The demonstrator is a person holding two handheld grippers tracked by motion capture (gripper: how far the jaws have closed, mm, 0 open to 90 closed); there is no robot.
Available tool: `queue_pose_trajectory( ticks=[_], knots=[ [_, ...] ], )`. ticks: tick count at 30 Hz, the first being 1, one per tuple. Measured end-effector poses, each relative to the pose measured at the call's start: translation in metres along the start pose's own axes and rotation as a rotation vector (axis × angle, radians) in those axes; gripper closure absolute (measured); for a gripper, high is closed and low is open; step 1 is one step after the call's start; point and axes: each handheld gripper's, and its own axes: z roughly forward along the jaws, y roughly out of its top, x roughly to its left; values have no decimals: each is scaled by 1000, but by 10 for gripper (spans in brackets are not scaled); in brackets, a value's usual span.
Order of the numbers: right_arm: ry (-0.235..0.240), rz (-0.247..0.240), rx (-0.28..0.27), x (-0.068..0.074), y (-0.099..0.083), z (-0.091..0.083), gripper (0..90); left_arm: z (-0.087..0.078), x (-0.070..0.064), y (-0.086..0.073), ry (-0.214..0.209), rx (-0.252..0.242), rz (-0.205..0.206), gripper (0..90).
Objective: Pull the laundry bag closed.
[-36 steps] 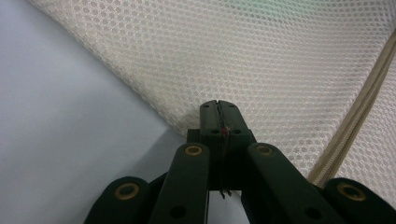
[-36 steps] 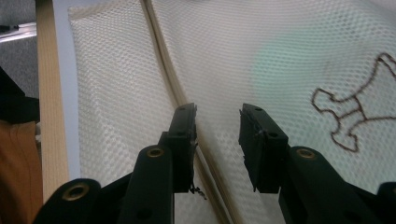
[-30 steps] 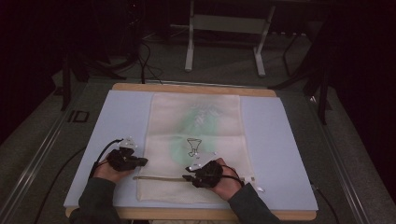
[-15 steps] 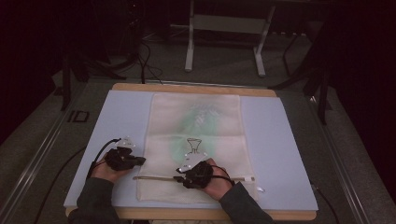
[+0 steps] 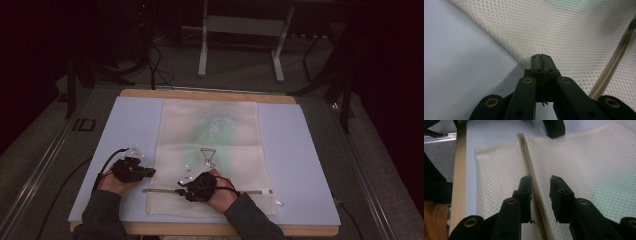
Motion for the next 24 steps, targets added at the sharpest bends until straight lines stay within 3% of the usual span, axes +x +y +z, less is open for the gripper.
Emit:
queue_pose_trajectory(
  ticks=[24],
  knots=[
    [56,-22,3,5,25,37,744,0,-1,1,14,-10,2,898]
  ],
)
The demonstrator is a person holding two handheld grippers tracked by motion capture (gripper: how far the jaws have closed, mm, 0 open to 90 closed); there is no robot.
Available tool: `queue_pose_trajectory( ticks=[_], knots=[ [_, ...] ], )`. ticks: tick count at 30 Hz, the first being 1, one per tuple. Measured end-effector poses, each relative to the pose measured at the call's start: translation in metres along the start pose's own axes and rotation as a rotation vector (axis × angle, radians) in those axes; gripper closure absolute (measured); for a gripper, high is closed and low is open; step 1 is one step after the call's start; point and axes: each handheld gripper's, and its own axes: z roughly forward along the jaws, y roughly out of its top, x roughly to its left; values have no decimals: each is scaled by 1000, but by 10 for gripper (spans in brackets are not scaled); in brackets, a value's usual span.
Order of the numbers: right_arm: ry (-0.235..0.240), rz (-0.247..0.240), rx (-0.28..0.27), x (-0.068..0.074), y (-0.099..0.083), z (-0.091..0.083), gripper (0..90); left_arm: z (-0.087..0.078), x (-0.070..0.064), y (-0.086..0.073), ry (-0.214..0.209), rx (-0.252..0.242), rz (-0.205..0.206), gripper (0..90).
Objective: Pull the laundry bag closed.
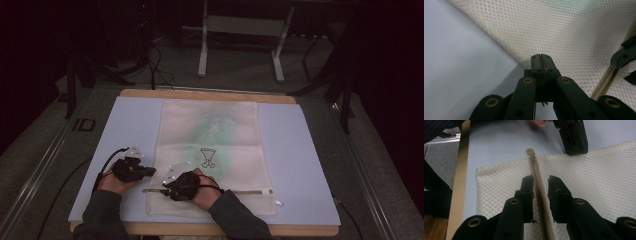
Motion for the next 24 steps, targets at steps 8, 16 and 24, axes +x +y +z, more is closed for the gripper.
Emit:
queue_pose_trajectory(
  ticks=[8,16,24],
  knots=[
    [18,-13,1,2,9,12,751,0,1,0,-3,-6,-5,897],
    [31,-21,1,5,19,22,750,-1,2,-1,-11,-11,-12,897],
    [38,-21,2,6,28,33,746,-1,3,-1,-17,-18,-16,897]
  ],
)
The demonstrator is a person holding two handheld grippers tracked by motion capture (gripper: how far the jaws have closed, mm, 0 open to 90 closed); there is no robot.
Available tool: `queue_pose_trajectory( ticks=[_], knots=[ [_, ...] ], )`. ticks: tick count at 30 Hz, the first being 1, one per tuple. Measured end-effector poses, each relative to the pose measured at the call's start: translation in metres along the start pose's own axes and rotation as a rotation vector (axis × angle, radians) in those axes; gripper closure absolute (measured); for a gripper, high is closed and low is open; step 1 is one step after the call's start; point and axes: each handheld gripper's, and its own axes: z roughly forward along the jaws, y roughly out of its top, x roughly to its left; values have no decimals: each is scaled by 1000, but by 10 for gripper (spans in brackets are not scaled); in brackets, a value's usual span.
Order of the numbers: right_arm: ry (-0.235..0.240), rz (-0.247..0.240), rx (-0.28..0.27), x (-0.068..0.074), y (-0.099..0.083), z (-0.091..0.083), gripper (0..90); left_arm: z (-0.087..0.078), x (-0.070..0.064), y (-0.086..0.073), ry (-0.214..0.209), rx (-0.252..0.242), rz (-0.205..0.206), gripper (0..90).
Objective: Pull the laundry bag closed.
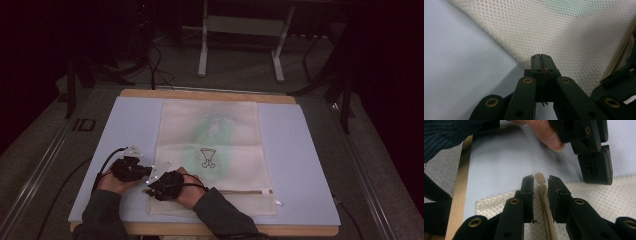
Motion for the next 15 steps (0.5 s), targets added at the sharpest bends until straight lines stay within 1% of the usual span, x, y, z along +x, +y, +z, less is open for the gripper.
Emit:
queue_pose_trajectory(
  ticks=[8,11,15],
  knots=[
    [-2,-6,6,-1,5,10,748,-1,1,0,3,-3,-3,897],
    [-1,0,9,-2,7,14,750,-2,1,0,1,-5,-3,897],
    [-4,-7,26,-2,11,19,748,-2,2,-1,1,-4,0,897]
  ],
)
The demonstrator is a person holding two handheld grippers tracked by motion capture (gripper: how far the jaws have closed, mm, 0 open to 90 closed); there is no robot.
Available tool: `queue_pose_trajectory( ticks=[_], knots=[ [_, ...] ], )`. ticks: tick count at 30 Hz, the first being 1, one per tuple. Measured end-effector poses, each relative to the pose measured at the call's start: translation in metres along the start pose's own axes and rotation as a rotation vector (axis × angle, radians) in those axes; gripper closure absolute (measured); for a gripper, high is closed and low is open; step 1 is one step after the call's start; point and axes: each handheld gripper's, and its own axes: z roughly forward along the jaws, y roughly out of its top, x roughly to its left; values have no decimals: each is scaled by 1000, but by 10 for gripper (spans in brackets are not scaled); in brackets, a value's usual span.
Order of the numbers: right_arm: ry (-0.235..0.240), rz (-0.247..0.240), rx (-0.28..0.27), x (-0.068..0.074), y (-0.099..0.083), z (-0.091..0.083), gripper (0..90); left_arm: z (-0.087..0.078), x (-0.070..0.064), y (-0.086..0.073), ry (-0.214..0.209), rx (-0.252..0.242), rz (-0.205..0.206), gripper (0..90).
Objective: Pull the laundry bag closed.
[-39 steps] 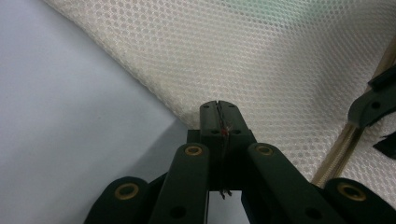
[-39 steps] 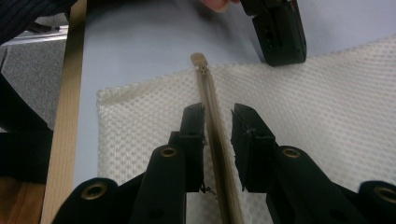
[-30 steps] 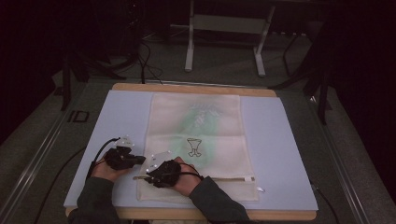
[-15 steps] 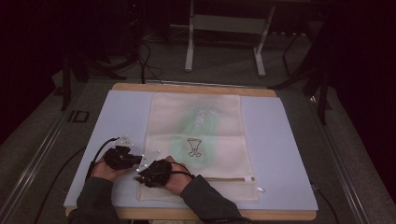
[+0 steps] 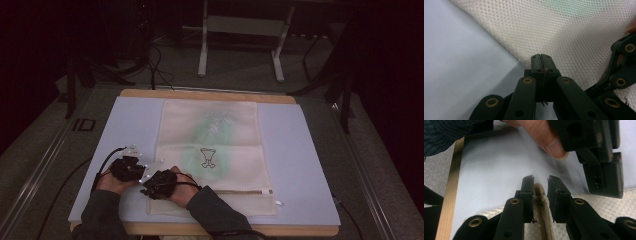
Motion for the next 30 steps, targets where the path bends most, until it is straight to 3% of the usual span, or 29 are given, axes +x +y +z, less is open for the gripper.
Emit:
queue_pose_trajectory(
  ticks=[8,11,15,30],
  knots=[
    [-9,0,35,1,5,10,736,-1,0,0,-2,-4,-4,896],
    [-14,1,42,1,6,10,805,-1,1,-1,-2,-5,-5,896],
    [-22,1,42,1,6,9,810,-2,1,0,-1,-6,-5,897],
    [-24,8,-33,2,4,-4,811,-2,1,-1,1,-13,-10,896]
  ],
)
